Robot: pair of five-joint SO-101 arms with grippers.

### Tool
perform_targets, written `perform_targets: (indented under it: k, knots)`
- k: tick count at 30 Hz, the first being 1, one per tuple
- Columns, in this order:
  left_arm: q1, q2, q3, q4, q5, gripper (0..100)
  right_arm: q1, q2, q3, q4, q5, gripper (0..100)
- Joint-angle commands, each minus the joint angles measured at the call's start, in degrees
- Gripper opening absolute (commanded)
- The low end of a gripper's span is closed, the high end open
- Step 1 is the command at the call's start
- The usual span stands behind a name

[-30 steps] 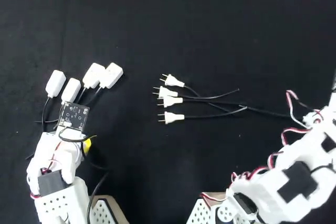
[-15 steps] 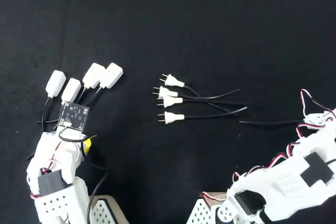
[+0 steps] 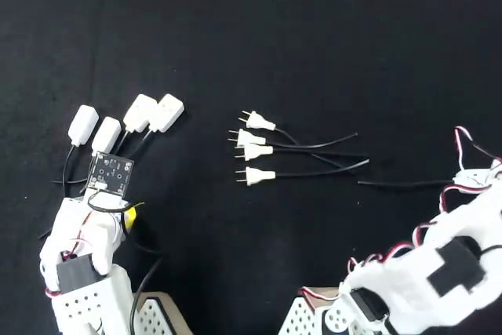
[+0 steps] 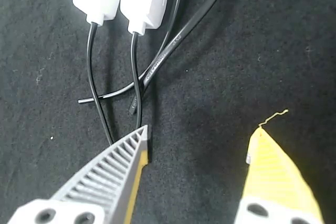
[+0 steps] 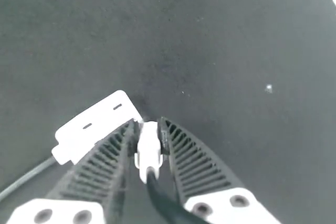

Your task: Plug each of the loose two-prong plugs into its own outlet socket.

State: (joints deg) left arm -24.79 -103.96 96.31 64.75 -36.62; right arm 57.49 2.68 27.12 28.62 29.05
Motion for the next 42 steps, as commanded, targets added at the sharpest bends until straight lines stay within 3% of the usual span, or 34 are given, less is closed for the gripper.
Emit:
perform_targets:
  k: [1,10,15,28,42]
  knots:
    - [0.8,-0.3,1.0,0.1,-0.5,30,0.1,-7.3,-1.8,3.2,-0.6,1.2]
    - [0.7,-0.3,1.0,0.2,-0.5,30,-1.8,0.8,-5.5,3.6,0.2,1.2]
    - [0.8,-0.3,1.0,0.2,-0.5,30,-3.0,4.7,-6.5,3.6,6.3,1.2]
    - [0.9,-0.3,1.0,0.1,-0.5,30,-3.4,5.4,-12.4,3.5,8.9,1.2]
    - [0.9,-0.3,1.0,0.1,-0.5,30,-6.0,5.5,-8.3,3.2,11.0,1.2]
